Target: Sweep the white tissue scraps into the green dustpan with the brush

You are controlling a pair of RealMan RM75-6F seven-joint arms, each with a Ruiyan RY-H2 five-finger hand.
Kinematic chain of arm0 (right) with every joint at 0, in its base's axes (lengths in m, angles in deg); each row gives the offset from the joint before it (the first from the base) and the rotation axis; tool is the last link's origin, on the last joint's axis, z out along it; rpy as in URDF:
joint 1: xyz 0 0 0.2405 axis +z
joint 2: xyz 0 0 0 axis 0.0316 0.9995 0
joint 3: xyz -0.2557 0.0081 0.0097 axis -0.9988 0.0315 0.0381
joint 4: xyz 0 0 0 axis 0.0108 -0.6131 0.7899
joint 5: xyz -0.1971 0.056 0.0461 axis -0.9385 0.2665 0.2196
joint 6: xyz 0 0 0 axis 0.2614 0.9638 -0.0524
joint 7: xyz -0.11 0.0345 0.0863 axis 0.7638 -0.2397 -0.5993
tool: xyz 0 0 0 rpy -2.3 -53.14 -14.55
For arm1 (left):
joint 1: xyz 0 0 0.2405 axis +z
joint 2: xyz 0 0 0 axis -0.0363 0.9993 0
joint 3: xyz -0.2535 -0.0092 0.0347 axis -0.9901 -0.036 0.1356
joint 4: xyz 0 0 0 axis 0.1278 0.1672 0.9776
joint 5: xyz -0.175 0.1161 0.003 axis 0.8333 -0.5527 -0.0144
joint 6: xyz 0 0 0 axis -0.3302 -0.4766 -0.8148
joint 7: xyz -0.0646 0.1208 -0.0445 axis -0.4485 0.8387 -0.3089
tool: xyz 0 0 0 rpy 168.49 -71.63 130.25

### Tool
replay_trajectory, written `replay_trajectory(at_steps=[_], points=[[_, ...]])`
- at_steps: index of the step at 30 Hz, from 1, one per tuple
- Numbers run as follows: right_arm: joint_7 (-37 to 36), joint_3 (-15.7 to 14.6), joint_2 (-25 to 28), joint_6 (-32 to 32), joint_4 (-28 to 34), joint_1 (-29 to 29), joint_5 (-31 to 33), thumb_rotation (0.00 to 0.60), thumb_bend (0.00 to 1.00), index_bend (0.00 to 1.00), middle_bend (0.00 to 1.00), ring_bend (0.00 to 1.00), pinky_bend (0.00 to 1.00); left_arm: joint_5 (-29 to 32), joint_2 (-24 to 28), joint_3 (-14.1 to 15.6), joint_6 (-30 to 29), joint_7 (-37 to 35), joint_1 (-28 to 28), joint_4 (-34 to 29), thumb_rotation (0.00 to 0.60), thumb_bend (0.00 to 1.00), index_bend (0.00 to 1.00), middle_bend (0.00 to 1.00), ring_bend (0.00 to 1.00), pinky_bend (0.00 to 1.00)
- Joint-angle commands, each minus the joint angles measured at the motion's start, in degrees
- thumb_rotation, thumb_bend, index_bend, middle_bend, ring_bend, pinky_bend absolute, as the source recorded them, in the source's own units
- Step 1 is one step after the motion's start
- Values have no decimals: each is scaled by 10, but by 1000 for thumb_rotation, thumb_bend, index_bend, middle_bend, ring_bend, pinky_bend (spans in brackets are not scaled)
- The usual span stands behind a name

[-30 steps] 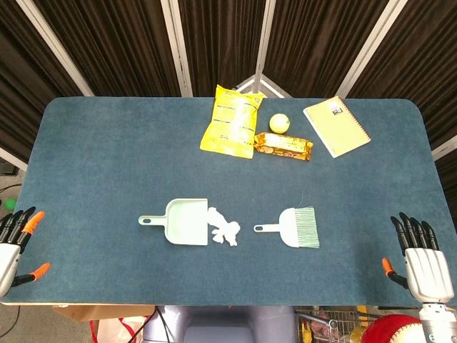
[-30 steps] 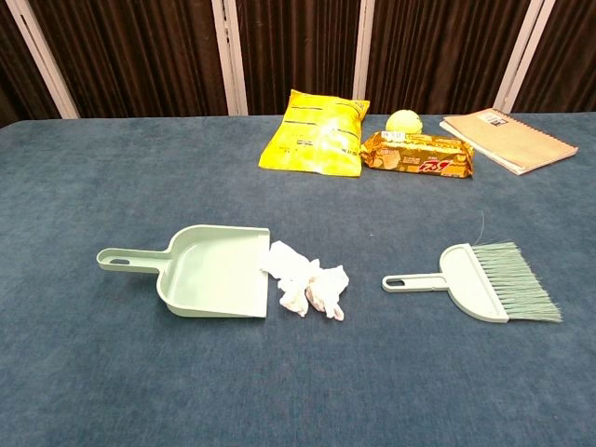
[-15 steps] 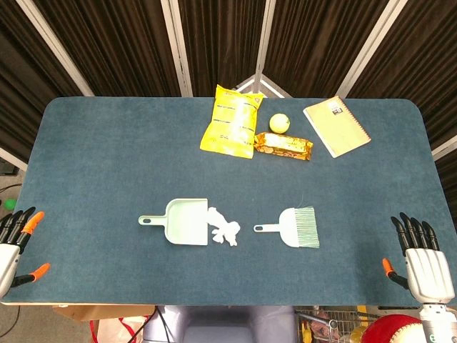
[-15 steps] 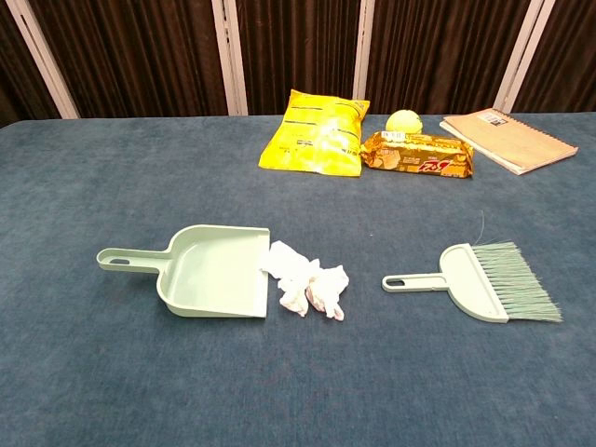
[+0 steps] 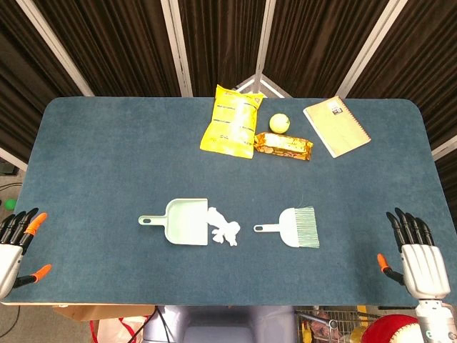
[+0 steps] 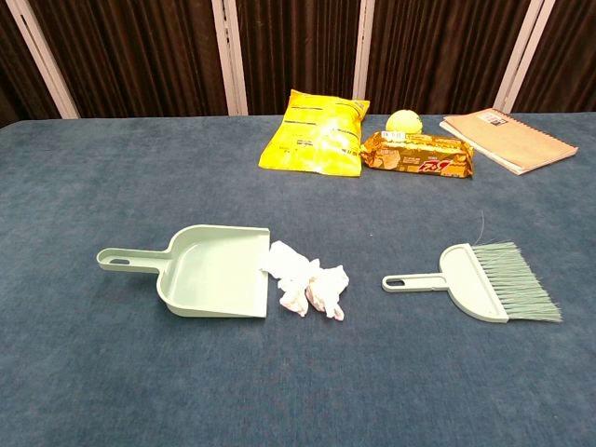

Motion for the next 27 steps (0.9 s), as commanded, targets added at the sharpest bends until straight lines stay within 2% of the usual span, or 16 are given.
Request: replay_trajectory(at_steps=[1,4,7,15,21,27], points=[[10,18,-6,-18,10,19,12,600,343,0,544,584,633,2,1,0,1,-4,0,0,600,0,0,0,0,22],[18,39,-19,-50,20,50,31,600,343,34,734,768,770,1,1,1,5,0,-1,-1,600,0,0,0,0,22],[33,55,-32,-89,35,80,57,600,344,136,842,871,845,1,0,1,5,5,-2,-2,600,0,0,0,0,22],[145,75,-76,-190,85,158,143,600,343,270,898,922,876,9,1,1,16,17,-4,-9,600,0,0,0,0,22],[252,74,-149,-203,87,202,200,600,344,376,900,922,876,10,0,1,20,22,-6,-11,600,0,0,0,0,22],[312,82,-232,-204,44,242,249,600,344,387,900,923,876,11,0,1,21,20,-7,-11,600,0,0,0,0,22]])
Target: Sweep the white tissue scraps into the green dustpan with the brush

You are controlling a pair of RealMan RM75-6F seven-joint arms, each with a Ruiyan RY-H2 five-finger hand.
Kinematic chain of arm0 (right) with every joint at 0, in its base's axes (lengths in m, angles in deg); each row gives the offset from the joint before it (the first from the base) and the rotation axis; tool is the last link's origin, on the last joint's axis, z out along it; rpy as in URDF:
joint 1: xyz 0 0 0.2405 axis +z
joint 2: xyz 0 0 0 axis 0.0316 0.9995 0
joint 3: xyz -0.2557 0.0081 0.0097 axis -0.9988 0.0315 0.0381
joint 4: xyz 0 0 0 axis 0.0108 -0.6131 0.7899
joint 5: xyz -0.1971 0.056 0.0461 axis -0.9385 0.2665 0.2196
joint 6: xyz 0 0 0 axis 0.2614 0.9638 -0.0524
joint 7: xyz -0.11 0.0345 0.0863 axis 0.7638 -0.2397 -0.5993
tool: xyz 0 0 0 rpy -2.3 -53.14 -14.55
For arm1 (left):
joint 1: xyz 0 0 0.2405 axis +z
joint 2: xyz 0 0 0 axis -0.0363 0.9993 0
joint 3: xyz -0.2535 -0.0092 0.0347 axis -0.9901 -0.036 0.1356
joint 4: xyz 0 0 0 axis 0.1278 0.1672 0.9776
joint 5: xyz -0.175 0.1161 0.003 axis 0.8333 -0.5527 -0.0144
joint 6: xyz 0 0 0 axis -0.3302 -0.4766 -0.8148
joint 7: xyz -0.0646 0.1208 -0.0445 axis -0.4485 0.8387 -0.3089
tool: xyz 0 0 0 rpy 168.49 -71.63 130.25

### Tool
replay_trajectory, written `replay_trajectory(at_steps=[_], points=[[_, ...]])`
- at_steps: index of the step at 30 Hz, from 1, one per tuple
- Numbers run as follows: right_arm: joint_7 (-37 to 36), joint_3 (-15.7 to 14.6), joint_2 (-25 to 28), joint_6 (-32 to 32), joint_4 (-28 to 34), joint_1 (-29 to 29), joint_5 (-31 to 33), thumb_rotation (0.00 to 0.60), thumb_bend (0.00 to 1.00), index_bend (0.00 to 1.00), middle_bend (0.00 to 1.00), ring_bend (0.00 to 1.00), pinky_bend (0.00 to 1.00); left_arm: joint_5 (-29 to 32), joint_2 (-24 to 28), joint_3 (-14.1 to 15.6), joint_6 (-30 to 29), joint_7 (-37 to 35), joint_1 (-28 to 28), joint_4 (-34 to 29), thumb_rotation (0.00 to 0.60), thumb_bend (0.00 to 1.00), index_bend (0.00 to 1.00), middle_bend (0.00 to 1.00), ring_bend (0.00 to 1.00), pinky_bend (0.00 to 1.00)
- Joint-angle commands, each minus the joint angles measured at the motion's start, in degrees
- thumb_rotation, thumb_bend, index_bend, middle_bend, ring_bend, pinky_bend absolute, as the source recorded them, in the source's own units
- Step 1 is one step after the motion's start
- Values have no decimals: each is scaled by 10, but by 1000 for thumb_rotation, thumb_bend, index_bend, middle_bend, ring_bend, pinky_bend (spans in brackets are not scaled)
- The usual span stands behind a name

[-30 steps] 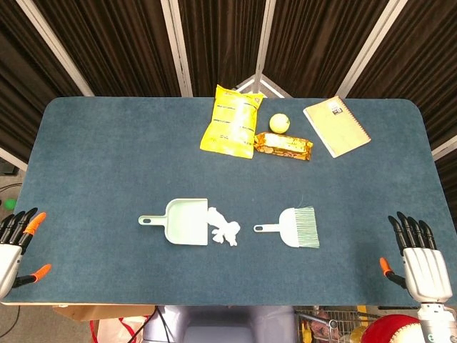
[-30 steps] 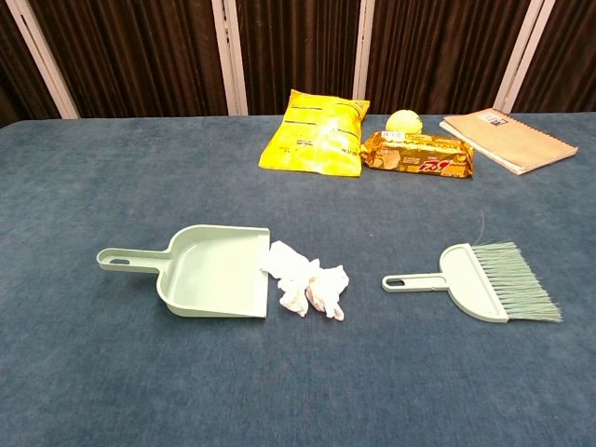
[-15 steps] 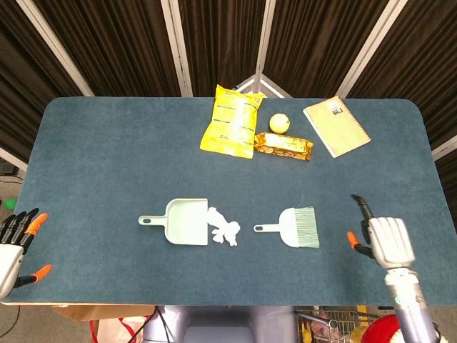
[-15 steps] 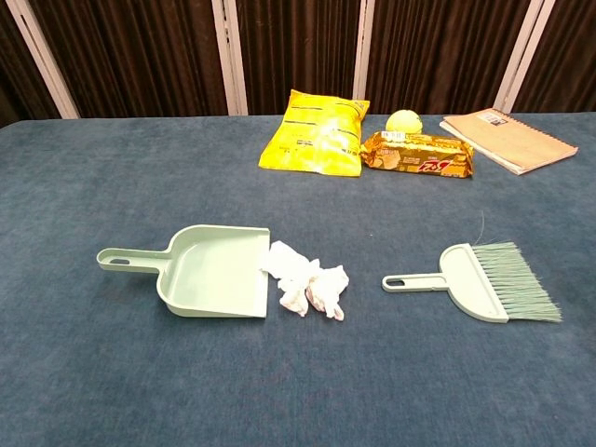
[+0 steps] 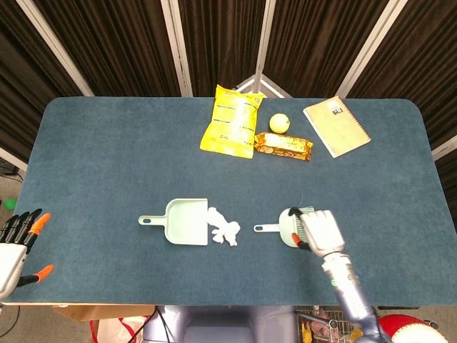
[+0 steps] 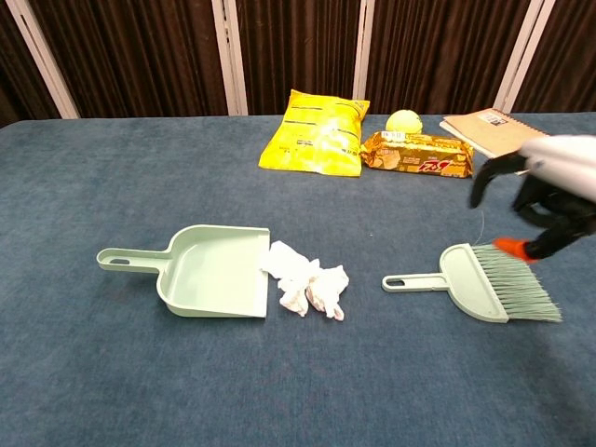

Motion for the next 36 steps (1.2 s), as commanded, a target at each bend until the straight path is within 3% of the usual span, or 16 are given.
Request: replay_trajectory(at_steps=[1,14,36], points=[[38,7,-56,-1,-35,33,36,600,344,387,899,923,876,0,0,0,0,-1,0,0,600,0,0,0,0,22],[85,0,-148,10,-122,71,89,600,344,392,900,923,876,1,3,2,5,-7,-2,-1,600,0,0,0,0,22],[71,-17,-186,13,-193,78,117,600,343,413,900,923,876,3,4,2,6,-6,-3,-3,600,0,0,0,0,22]])
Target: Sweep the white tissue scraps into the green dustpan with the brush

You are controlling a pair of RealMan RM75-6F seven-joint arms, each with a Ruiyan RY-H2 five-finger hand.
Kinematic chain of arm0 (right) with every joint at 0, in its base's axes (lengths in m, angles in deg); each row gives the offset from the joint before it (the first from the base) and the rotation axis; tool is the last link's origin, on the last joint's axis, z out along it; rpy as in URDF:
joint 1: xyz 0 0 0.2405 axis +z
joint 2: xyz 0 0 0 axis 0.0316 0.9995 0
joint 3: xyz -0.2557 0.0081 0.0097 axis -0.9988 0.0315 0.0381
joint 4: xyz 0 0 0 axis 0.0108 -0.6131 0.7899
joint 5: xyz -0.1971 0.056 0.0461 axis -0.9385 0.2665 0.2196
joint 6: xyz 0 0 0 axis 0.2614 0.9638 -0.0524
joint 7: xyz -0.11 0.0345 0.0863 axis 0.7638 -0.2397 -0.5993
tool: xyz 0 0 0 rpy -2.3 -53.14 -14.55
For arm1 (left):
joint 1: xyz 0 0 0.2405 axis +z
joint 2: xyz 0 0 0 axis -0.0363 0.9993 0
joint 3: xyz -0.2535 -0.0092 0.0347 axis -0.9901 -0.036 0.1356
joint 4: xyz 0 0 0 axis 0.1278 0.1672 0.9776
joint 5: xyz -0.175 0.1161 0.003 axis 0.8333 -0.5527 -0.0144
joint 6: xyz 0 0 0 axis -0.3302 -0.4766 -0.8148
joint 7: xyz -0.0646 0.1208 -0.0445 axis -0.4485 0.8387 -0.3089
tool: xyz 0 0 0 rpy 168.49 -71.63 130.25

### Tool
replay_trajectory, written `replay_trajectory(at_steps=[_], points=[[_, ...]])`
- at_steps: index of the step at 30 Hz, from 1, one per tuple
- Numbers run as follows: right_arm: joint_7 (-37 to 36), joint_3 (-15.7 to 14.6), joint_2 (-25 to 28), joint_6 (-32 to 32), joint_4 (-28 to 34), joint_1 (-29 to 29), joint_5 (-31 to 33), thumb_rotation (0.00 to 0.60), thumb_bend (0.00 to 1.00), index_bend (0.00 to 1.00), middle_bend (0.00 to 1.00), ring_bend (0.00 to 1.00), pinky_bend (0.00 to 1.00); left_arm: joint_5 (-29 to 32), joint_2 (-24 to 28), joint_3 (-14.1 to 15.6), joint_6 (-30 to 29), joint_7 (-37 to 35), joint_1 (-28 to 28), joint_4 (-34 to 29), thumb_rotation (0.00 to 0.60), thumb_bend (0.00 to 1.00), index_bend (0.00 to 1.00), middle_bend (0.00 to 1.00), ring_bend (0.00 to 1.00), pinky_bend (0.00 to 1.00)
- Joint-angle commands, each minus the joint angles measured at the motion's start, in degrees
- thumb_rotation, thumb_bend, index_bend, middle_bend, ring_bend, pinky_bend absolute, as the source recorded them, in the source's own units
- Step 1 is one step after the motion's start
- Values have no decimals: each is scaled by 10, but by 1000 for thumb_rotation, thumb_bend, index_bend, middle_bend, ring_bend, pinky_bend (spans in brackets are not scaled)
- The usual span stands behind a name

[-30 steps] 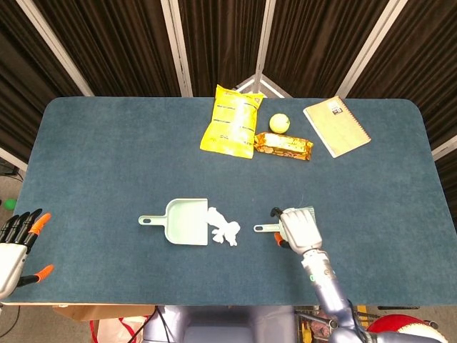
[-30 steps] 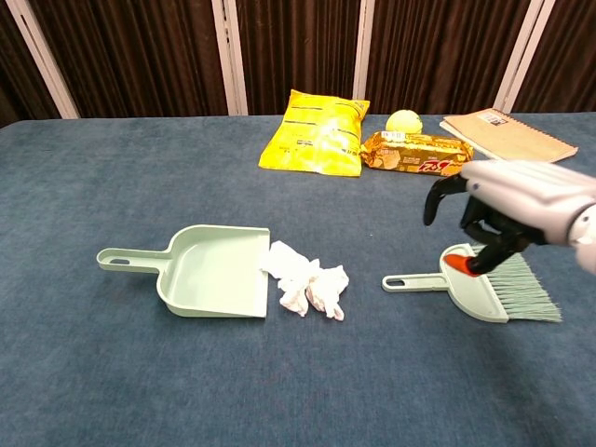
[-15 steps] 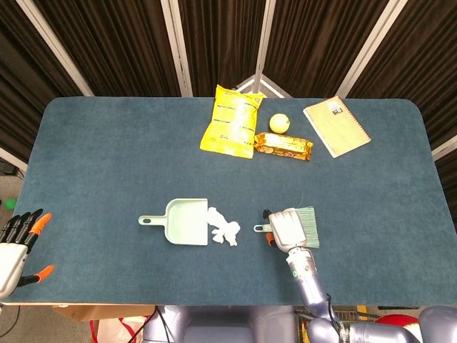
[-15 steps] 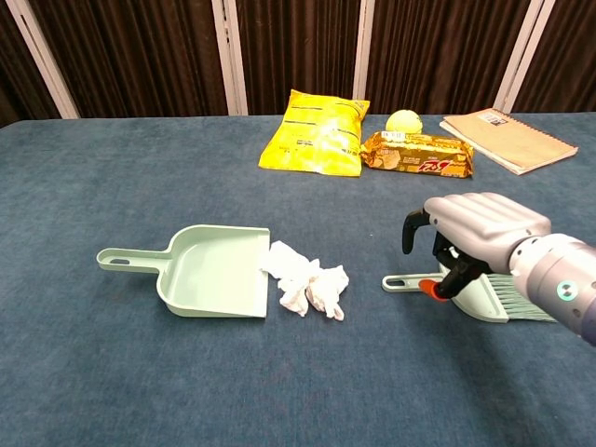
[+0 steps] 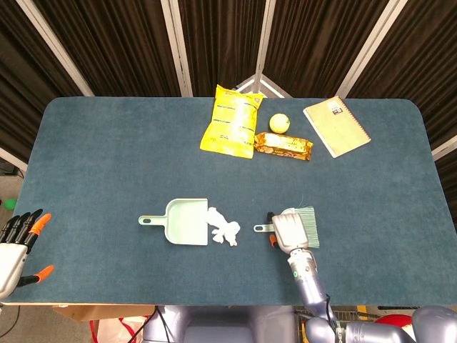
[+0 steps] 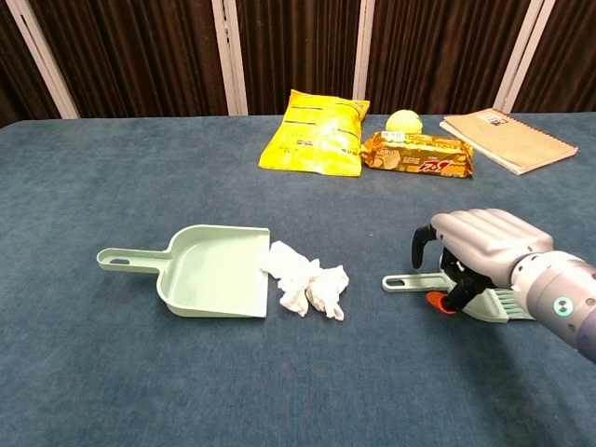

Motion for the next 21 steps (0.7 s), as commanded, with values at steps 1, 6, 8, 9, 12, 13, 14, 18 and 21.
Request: replay_trajectory(at_steps=[1,6,8,9,12,13,14,18,21], points=[[-3,-1,-4,-2,-9,1,3,600,344,414,900,923,876,0,0,0,0,0,0,0,600,0,0,0,0,22],[-5,-5,-6,-3,-18,2,5,600,344,427,900,923,876,0,0,0,0,2,0,0,600,0,0,0,0,22],[-6,-7,-7,-3,-19,1,5,600,343,448,900,923,876,0,0,0,0,3,0,0,600,0,0,0,0,22],[-6,-9,-7,-3,-20,1,5,600,343,476,900,923,876,0,0,0,0,3,0,0,600,0,0,0,0,22],[-9,-12,-7,-4,-19,-1,5,600,356,595,900,923,876,1,0,0,0,3,0,-1,600,0,0,0,0,22],[-10,-12,-6,-4,-17,-1,5,600,374,638,900,923,876,1,0,0,0,3,0,-1,600,0,0,0,0,22],[-12,-13,-6,-3,-14,-1,3,600,388,662,900,923,876,1,0,0,0,3,0,-1,600,0,0,0,0,22],[-13,-14,2,-1,8,1,-9,600,416,721,900,922,876,2,1,0,1,5,0,-2,600,0,0,0,0,22],[-12,-11,9,1,22,4,-14,600,418,737,899,922,876,6,2,0,4,6,-1,-7,600,0,0,0,0,22]])
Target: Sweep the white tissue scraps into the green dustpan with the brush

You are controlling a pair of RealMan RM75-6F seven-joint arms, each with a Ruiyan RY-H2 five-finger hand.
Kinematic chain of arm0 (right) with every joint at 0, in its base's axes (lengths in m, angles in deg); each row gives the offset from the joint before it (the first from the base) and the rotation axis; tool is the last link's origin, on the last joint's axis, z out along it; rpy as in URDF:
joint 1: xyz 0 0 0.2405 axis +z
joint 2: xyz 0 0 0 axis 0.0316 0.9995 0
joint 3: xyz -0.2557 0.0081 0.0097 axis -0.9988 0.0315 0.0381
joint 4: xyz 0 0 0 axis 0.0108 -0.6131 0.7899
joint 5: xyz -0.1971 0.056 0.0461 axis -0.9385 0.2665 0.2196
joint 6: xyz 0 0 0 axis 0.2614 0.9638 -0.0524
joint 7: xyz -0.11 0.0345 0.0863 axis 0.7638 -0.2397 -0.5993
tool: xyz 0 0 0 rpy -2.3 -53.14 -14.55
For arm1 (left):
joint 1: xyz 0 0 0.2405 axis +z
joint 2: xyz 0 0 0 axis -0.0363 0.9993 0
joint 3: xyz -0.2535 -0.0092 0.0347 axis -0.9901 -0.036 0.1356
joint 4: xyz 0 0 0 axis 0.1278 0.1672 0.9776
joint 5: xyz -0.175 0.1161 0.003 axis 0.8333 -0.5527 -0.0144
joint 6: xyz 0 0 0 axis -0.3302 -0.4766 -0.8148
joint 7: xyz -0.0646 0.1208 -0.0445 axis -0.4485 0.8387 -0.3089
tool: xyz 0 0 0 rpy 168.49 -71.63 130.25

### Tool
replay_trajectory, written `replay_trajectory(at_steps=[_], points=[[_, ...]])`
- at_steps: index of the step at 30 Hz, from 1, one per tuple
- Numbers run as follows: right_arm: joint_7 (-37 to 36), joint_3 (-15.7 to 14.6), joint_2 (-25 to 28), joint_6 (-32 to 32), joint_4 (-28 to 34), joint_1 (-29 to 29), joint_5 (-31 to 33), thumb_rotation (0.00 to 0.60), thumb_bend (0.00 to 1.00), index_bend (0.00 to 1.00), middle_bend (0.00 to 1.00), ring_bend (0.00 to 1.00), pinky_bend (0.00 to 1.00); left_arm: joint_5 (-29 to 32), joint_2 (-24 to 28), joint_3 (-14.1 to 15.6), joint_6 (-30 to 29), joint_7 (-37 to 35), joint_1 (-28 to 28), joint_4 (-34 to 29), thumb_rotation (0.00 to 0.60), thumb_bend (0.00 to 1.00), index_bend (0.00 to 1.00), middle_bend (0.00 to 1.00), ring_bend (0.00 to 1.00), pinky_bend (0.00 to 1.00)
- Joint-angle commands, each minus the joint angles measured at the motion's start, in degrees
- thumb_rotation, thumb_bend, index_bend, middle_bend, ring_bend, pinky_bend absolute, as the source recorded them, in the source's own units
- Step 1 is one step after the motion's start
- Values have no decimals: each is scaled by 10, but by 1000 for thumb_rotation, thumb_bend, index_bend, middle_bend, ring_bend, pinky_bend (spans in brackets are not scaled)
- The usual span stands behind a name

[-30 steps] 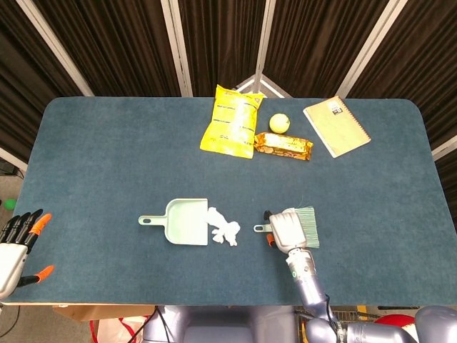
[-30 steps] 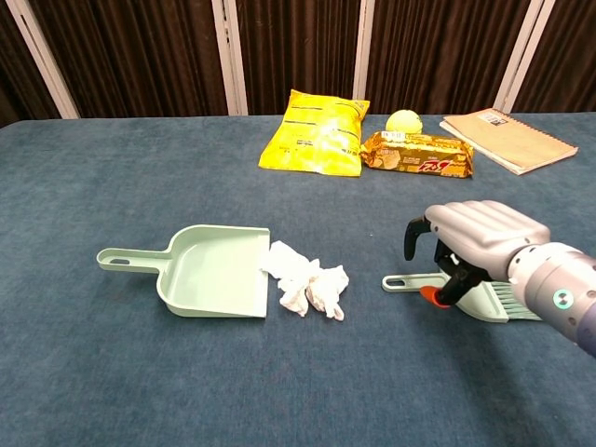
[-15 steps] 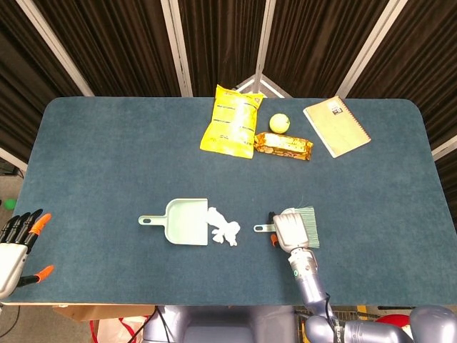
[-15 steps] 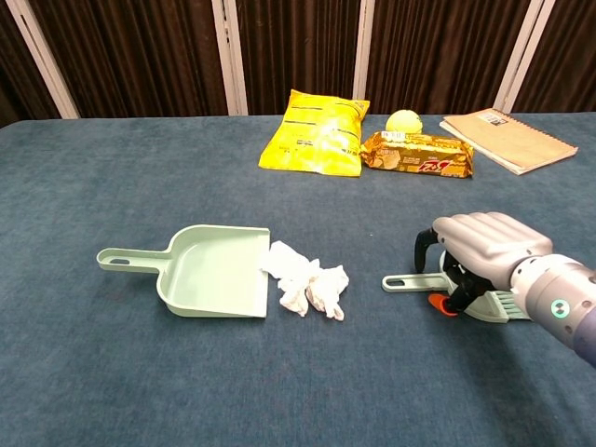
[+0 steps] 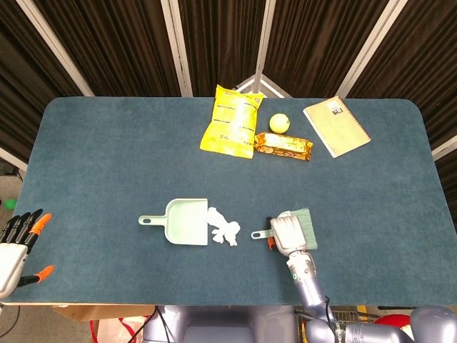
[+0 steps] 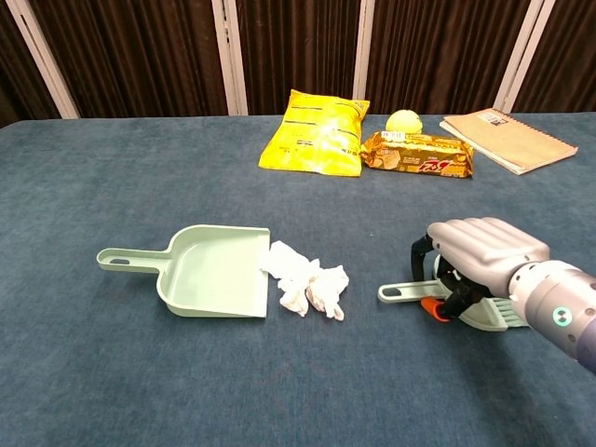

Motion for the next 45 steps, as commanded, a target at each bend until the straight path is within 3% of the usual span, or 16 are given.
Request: replay_trajectory(at_steps=[1,5,12,16,19,26,31,34,39,45], points=[[1,3,8,3,14,3,-5,600,418,738,899,922,876,4,2,0,4,1,-1,-5,600,0,0,0,0,22],[5,14,21,9,42,8,-5,600,421,738,900,923,876,10,10,-2,18,13,-8,-27,600,0,0,0,0,23],[20,25,43,29,89,11,0,600,426,738,900,923,876,21,17,-17,44,98,-31,-81,600,0,0,0,0,52],[24,28,56,36,109,11,3,600,426,738,899,923,876,47,14,-36,73,138,-55,-114,600,0,0,0,6,118],[26,30,66,40,123,11,9,600,426,738,900,923,876,93,-5,-68,111,206,-93,-134,600,0,13,21,47,167],[27,24,75,46,138,13,11,600,426,738,900,922,876,158,-68,-108,150,315,-156,-153,600,21,111,327,334,398],[27,22,76,48,143,15,13,600,426,738,900,923,876,214,-122,-119,180,383,-198,-158,600,88,298,775,794,781],[26,22,79,49,146,17,14,600,427,738,900,923,876,254,-152,-120,185,423,-216,-159,600,163,446,944,950,934],[24,21,86,52,150,17,15,600,428,738,900,923,876,317,-203,-119,179,483,-241,-151,600,254,523,1000,1000,1000],[19,20,94,52,155,17,17,600,428,738,900,923,876,390,-251,-129,155,530,-265,-139,600,296,470,1000,1000,1000]])
